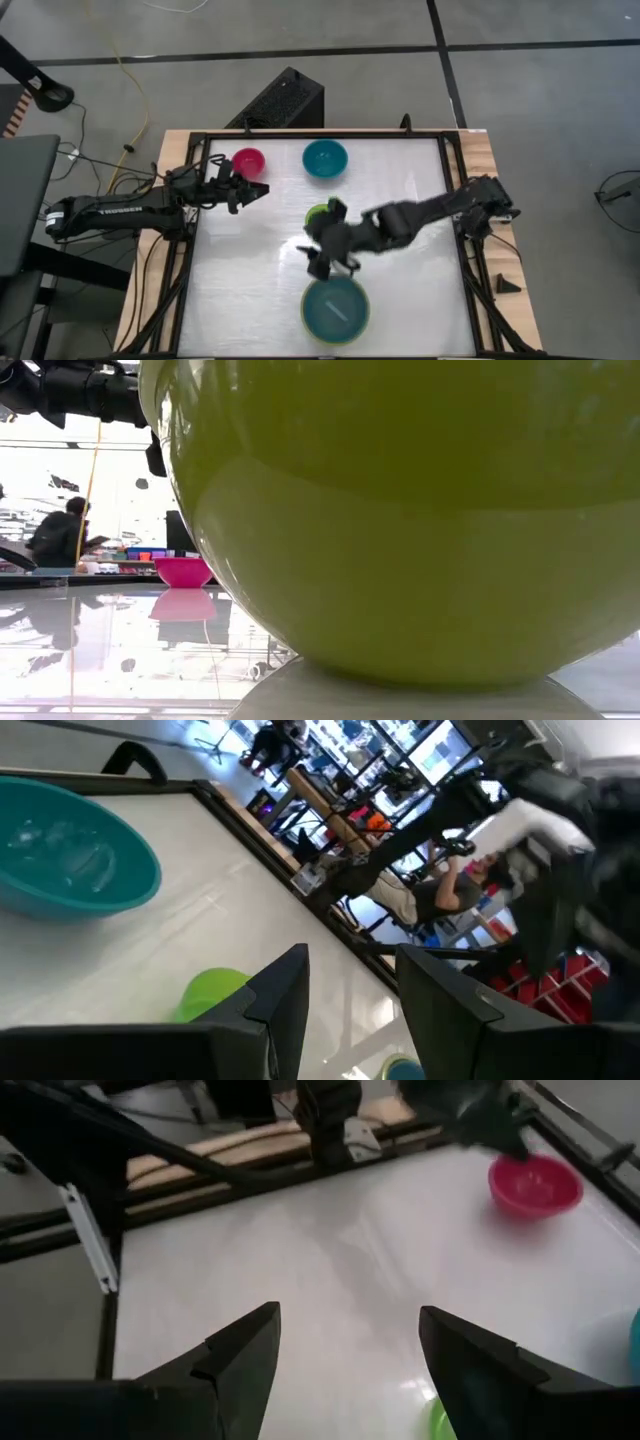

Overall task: Nest bowls inside each other
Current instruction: Stack the blue bowl into the light blue bowl

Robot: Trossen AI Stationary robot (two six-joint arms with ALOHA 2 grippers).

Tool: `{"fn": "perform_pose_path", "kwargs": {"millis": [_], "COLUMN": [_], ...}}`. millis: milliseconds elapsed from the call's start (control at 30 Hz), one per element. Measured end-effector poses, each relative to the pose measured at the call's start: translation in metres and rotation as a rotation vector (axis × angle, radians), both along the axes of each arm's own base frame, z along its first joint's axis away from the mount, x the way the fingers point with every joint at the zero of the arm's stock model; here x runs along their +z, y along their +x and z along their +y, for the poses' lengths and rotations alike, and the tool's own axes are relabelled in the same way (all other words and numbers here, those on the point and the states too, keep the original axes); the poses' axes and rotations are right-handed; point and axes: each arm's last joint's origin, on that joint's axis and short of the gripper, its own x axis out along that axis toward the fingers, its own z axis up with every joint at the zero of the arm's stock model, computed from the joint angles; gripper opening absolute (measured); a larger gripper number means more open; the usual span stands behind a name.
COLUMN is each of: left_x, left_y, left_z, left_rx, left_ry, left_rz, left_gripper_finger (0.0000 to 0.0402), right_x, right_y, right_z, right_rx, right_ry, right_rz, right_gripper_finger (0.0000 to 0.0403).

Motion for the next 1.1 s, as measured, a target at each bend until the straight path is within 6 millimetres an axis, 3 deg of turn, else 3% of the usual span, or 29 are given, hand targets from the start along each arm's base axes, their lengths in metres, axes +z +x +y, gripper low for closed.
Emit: {"fn": "perform_pose_path", "kwargs": {"millis": [133, 333, 500, 667, 867, 1100], "left_x": [0.000, 0.000, 0.000, 0.000, 0.001, 0.002], "left_y": [0.000, 0.000, 0.000, 0.000, 0.000, -0.001], "left_z": [0.000, 0.000, 0.000, 0.000, 0.001, 0.002], "left_rx": [-0.007, -0.005, 0.001, 0.007, 0.036, 0.068], "left_ry": [0.001, 0.005, -0.005, -0.014, -0.029, -0.035], "left_rz": [-0.002, 0.000, -0.001, -0.005, -0.015, -0.025], "left_gripper_finger": [0.0139, 0.0139, 0.0139, 0.0139, 0.0139, 0.0139], "right_x": [0.006, -0.006, -0.021, -0.047, -0.093, -0.134], "right_y": [0.002, 0.001, 0.001, 0.002, 0.014, 0.029], "right_z": [-0.047, -0.127, -0.180, -0.213, -0.237, -0.262], "right_rx": [0.023, 0.067, 0.140, 0.237, 0.318, 0.322], "right_ry": [-0.026, -0.006, 0.001, -0.001, -0.024, -0.019], "right_rz": [0.046, 0.218, 0.300, 0.425, 0.586, 0.643], "right_gripper_finger": [0.0276, 0.0276, 0.0276, 0.0276, 0.0276, 0.0276]}}
